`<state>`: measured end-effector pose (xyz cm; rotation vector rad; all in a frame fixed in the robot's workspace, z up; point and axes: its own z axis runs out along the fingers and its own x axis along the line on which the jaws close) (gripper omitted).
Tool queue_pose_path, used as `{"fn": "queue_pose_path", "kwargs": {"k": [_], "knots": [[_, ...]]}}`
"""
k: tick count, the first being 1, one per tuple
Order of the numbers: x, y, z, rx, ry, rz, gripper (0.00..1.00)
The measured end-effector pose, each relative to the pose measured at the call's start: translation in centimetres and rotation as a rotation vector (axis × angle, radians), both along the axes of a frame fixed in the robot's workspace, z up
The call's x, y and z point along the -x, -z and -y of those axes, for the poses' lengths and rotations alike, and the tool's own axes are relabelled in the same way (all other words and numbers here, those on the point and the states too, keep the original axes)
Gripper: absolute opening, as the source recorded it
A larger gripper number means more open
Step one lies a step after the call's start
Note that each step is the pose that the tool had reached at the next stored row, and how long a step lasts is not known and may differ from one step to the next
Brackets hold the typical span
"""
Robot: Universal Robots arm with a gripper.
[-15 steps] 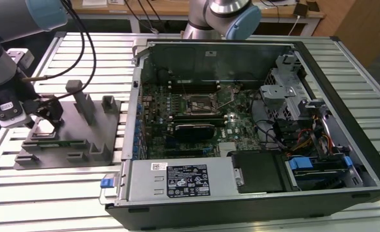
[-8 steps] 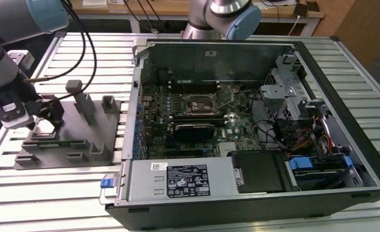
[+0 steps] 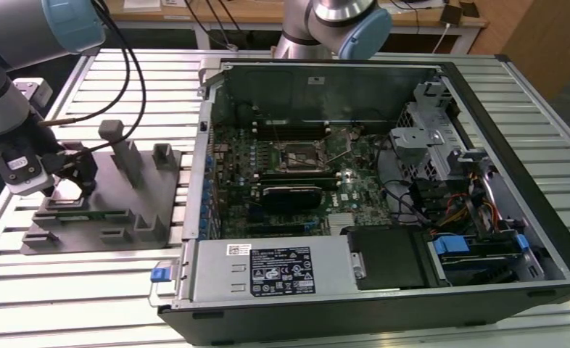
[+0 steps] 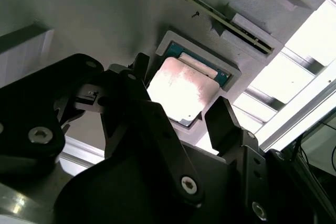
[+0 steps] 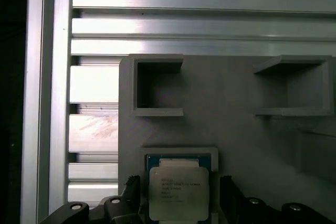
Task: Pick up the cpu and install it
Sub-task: 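Pick up the cpu and move it towards the insertion slot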
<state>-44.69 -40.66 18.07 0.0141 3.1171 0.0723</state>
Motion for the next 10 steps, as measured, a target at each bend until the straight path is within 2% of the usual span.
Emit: {"fn": "queue_pose_path", "kwargs": {"k": [10], "knots": [[0.0, 0.02, 0.0, -0.0001, 0.0, 0.0002, 0.71]]}}
